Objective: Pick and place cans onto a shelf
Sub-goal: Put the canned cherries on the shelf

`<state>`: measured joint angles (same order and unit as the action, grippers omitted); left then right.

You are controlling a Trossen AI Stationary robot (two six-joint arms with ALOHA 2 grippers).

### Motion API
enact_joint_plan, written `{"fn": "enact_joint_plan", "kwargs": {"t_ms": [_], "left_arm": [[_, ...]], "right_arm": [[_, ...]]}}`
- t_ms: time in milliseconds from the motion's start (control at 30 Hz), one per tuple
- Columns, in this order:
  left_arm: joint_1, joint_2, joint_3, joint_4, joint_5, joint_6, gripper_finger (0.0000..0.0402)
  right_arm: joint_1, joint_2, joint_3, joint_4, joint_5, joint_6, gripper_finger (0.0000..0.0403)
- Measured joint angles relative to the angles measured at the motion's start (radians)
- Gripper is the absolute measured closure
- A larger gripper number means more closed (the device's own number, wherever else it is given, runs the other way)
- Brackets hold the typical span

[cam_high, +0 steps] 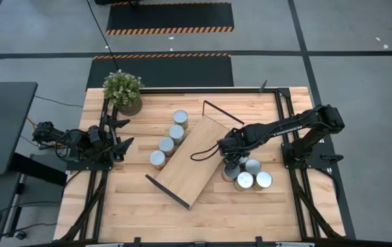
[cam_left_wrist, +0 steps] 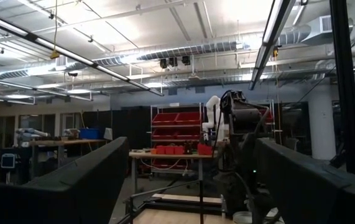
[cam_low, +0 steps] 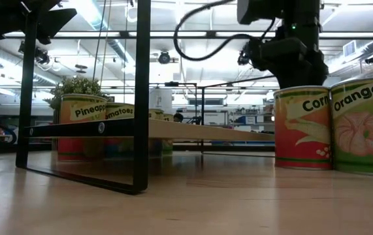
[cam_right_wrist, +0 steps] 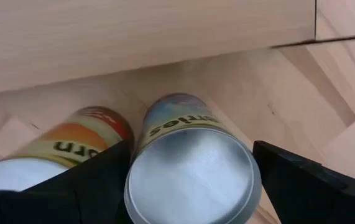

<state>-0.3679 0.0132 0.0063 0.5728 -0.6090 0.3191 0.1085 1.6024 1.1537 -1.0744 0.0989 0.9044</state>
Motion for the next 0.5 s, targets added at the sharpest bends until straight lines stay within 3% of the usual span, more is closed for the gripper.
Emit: {"fn": "enact_joint_plan", "kwargs": {"t_ms": [300,500], "left_arm": [[0.0,0.0,0.0,0.0,0.0,-0.002,0.0046],[0.0,0.0,0.0,0.0,0.0,-0.002,0.0046]], "right_arm": [[0.006,0.0,-0.021,-0.006,-0.059,0.012,0.0057],[0.004,0.0,-0.021,-0.026,-0.08,-0.022,0.0078]]}}
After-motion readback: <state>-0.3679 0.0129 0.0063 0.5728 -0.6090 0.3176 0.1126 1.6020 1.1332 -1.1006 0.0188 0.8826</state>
